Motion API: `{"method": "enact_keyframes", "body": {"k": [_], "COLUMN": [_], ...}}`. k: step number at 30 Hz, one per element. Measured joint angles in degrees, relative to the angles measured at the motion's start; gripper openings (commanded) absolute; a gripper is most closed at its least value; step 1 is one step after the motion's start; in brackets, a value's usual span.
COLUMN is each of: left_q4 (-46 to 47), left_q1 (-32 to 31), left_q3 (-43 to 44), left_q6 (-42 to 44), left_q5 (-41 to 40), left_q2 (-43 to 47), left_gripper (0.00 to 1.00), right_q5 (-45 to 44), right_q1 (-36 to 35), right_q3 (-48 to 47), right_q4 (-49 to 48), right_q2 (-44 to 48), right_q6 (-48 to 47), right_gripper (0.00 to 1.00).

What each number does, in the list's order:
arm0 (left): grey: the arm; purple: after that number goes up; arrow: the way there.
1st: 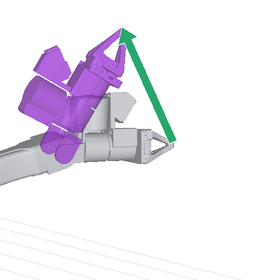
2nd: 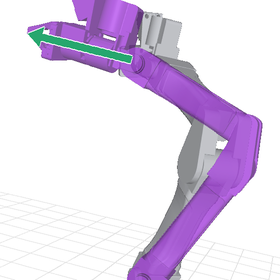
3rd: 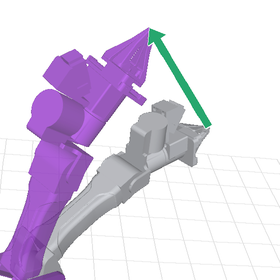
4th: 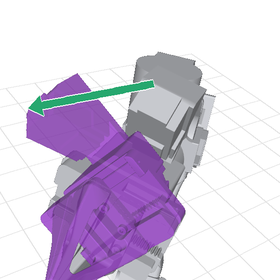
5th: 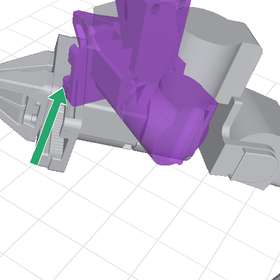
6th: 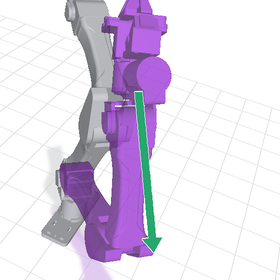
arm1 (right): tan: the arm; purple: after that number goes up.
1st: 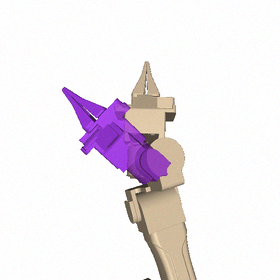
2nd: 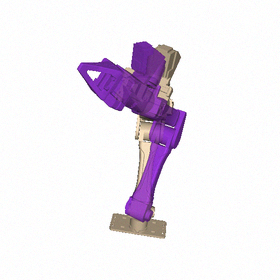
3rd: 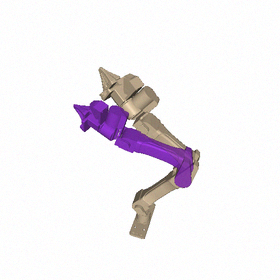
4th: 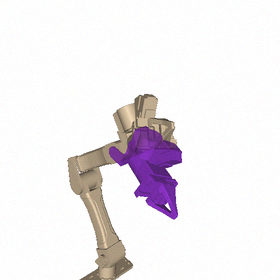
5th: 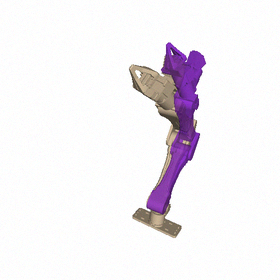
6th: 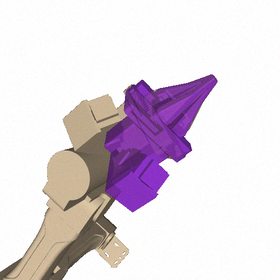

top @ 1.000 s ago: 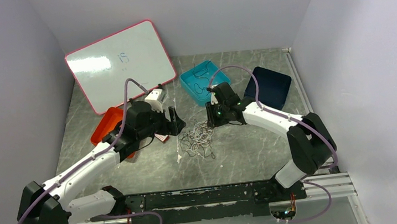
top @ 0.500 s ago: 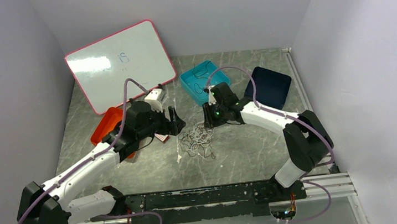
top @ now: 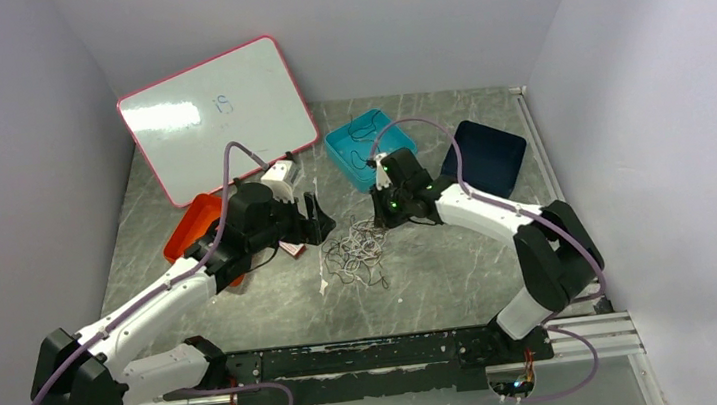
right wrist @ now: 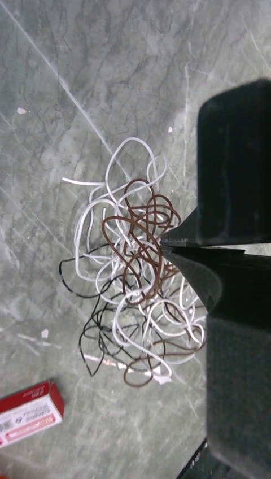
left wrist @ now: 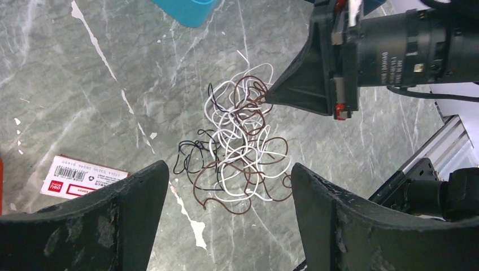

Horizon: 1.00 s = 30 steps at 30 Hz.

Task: Untangle the cables

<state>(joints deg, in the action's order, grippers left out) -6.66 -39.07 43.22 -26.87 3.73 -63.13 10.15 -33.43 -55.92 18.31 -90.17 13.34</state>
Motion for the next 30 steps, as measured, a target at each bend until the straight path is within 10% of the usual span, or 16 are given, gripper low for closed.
{"method": "enact_keyframes", "body": {"k": [10,15,30], "left_q4": [0.7,2.86,2.86], "left_q1": [0.0,-0.02,0.0], "left_q3": [0.0,0.0,0.0], "left_q6": [1.44,3.1,4.15], "left_q5": [0.13,0.22,0.5], "left_q2": [1.16,2.29,2.43], "left_gripper": [0.85,0.85,0.85], "right_q5": [-0.22,-0.68,-3.43], "right_q1": [0.0,0.0,-3.63], "right_q3": [-6.29,-8.17,-11.02], "right_q4": [3.23,4.15,10.8], "right_q2": [7.76,9.35,-2.71], "right_q6": [-1.01,-3.5,-17.62], "right_gripper": [0.0,0.23,0.45]}}
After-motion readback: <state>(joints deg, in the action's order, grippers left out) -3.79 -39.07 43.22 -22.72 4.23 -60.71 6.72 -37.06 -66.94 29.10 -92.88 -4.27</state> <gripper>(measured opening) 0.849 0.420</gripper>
